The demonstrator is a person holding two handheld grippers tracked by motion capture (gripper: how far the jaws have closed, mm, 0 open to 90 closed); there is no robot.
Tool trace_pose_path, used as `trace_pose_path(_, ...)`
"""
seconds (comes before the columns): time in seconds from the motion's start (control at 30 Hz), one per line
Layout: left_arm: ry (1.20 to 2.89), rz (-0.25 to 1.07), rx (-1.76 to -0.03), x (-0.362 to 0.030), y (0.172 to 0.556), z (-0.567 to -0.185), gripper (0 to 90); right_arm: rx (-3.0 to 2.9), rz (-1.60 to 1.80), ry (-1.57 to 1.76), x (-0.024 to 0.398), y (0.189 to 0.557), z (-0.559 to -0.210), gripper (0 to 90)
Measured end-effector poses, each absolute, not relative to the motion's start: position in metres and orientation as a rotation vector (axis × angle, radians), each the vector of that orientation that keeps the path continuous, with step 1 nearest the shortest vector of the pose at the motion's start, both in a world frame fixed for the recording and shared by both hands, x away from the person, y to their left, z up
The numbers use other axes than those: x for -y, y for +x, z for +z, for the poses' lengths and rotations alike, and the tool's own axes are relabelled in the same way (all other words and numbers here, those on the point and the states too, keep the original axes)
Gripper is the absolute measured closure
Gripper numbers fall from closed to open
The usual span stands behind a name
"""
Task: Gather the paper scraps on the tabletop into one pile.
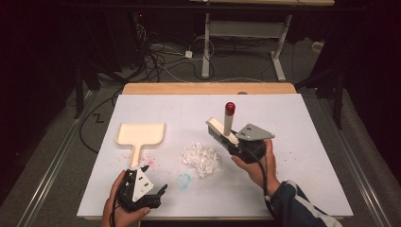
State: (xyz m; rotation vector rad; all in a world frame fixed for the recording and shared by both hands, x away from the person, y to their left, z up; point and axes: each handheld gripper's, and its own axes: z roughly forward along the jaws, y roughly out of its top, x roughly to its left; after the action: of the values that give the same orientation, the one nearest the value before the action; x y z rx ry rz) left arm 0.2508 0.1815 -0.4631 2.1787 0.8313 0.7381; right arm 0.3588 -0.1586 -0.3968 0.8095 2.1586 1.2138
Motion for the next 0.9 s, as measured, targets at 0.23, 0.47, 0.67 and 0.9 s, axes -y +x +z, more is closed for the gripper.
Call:
trace_pose_path(0.23,2.190,0.728,-0.838,-0.179,0.250,-0.464,15.1,-2.301,1.220,0.760,0.213,0.328,-0.391,67.9)
trace_pose_path(0.47,2.205,0.728,-0.822,-0.176,0.251,-0.464,15.1,-2.435,1.179,0.686,0.226,0.303,-0.402,68.0)
trace_pose_path(0.67,2.207,0.720,-0.815,-0.176,0.252,-0.464,15.1,-2.510,1.151,0.645,0.203,0.308,-0.419,68.0)
trace_pose_path(0.9,2.209,0.719,-0.814,-0.176,0.252,-0.465,15.1,-2.475,1.190,0.636,0.171,0.319,-0.422,68.0)
